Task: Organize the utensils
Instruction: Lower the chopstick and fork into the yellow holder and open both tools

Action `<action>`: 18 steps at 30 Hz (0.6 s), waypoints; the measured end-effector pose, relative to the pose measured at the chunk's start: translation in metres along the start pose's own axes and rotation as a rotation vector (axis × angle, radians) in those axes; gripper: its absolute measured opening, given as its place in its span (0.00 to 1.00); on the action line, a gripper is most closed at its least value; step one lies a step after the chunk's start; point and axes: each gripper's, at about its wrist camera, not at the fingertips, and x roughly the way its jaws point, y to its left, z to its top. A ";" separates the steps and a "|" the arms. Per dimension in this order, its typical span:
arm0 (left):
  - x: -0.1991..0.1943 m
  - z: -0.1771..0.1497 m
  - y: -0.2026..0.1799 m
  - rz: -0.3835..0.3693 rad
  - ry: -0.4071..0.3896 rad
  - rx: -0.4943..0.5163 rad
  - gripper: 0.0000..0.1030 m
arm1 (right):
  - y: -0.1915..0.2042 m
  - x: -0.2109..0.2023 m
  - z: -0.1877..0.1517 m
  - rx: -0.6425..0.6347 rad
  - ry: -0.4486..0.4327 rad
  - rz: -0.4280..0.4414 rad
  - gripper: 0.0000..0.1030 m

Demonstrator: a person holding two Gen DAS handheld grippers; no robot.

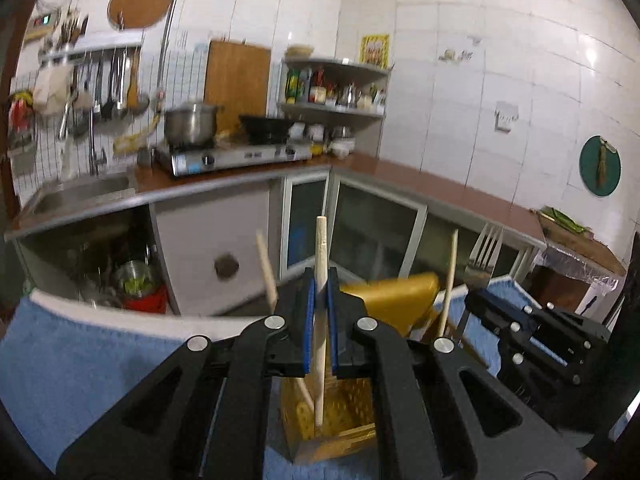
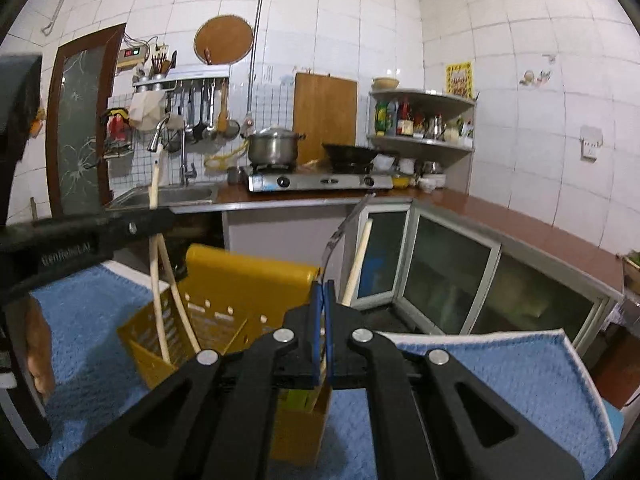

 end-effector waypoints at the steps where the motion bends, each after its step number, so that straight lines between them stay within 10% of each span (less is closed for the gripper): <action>1: 0.003 -0.004 0.002 0.001 0.015 -0.005 0.04 | -0.001 0.002 -0.003 0.003 0.008 0.002 0.01; 9: 0.004 -0.021 0.017 0.015 0.081 -0.063 0.08 | -0.005 0.011 -0.021 0.043 0.109 0.064 0.04; 13: -0.022 -0.019 0.020 0.049 0.060 -0.082 0.60 | -0.008 -0.003 -0.015 0.072 0.129 0.076 0.04; 18: -0.059 -0.023 0.023 0.067 0.052 -0.101 0.86 | -0.010 -0.033 -0.013 0.083 0.155 0.048 0.04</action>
